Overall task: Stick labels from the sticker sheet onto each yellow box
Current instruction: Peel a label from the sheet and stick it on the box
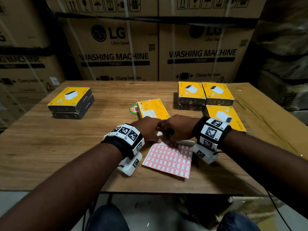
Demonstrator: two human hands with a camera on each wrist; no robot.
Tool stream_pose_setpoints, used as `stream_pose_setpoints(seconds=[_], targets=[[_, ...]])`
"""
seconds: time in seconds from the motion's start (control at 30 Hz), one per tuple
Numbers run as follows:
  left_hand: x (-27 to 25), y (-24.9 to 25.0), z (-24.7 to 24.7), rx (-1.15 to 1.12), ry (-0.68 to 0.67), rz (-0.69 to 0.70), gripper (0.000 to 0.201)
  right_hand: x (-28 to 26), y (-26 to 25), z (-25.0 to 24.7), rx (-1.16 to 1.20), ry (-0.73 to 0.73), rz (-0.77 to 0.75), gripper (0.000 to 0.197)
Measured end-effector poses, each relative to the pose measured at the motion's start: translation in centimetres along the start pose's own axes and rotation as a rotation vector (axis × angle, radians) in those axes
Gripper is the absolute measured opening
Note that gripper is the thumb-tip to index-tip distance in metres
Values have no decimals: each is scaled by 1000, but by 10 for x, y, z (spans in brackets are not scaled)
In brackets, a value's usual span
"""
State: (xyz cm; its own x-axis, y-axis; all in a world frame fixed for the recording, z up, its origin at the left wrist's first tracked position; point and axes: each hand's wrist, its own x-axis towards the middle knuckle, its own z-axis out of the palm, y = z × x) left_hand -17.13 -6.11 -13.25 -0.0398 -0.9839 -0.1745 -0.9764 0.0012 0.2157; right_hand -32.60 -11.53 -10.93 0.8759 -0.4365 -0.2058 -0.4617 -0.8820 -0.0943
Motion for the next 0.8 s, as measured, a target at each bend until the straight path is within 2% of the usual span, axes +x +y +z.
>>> stream_pose_setpoints(seconds=[0.37,0.6,0.73,0.8], targets=[[4,4,3,47,-31,-35,62,-3,-2,2,-71,35,-6,12],[4,6,5,66,-19,-43,58,-1,-3,0,-96,34,-2,22],[5,5,5,58,-14,-44,61,-2,0,-1,-1,39,-6,23],[4,3,5,27,-18,-41,55,-1,2,-3,43,56,-7,23]])
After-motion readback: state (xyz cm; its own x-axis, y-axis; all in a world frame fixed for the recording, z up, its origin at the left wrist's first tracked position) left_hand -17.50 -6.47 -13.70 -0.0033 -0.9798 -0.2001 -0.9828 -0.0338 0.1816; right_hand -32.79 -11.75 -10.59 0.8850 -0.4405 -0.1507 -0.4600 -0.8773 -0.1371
